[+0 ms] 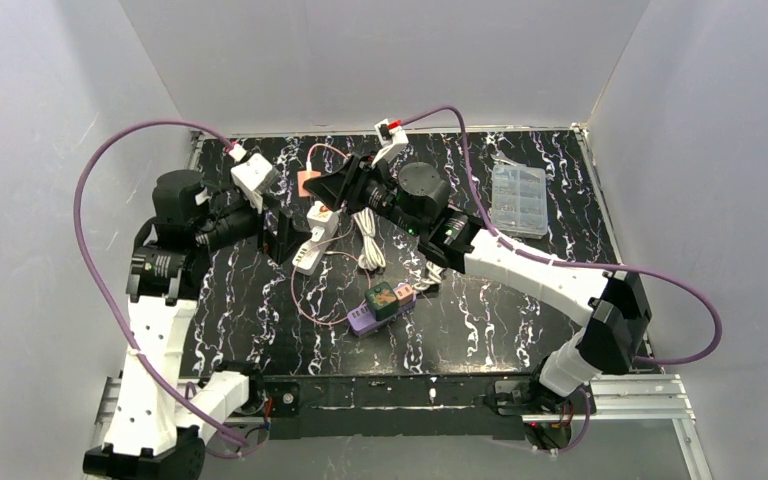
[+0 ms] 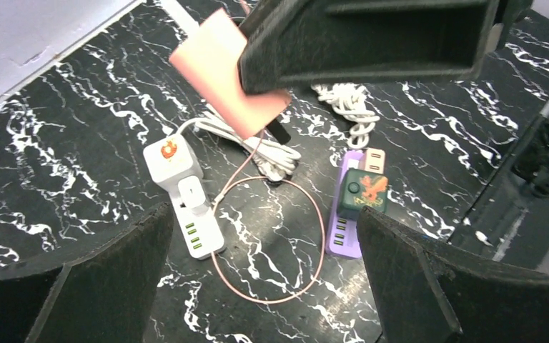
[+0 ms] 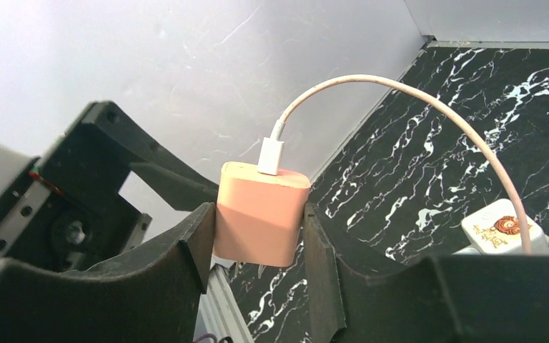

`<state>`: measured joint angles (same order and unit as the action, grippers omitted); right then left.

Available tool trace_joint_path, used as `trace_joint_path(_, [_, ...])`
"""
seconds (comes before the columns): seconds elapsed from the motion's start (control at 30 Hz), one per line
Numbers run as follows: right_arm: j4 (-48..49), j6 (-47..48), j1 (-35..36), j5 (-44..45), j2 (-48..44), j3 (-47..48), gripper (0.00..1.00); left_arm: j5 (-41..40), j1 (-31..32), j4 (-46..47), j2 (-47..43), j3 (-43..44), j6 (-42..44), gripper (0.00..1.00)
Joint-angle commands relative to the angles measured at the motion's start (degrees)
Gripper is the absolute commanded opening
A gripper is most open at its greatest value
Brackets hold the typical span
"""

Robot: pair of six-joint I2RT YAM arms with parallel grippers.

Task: Insert the plug
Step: Pick up the plug from the center of the board.

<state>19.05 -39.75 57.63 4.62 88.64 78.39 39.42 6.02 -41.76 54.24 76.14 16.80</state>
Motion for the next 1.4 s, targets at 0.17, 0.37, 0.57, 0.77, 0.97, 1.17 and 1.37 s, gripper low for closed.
trace_joint_path(0.17, [9.4,-3.3,1.2,2.5,1.4,-1.0,0.27,-8.1,2.4,17.5,-4.4,-7.2,-4.5,0.99])
trace_joint_path(0.37, [10.1,-2.9,1.4,3.7,1.3,-1.6,0.26,-12.4,6.1,21.1,-2.6,-6.6,-6.5,0.99])
trace_joint_path(0.57, [10.6,-2.7,1.7,3.5,1.8,-1.9,0.26,-13.5,9.7,22.0,-1.8,-6.8,-8.8,0.99])
trace_joint_path(0.77, [11.5,-3.2,1.9,2.7,1.6,-2.2,0.26,-16.1,9.8,22.5,-2.0,-7.6,-6.7,0.78])
trace_joint_path(0.97, [13.0,-7.2,2.1,-1.3,2.1,-2.7,0.26,-17.7,9.9,24.2,-2.5,-7.5,-5.1,0.47])
trace_joint_path(1.17, [13.7,-10.9,2.1,-6.4,4.1,-1.4,0.27,-16.2,9.9,24.3,-2.0,-6.7,-5.9,0.54])
trace_joint_path(1.37, [14.3,-11.4,2.1,-6.8,4.2,-2.2,0.28,-14.1,9.9,24.4,-1.5,-5.3,-8.6,0.58])
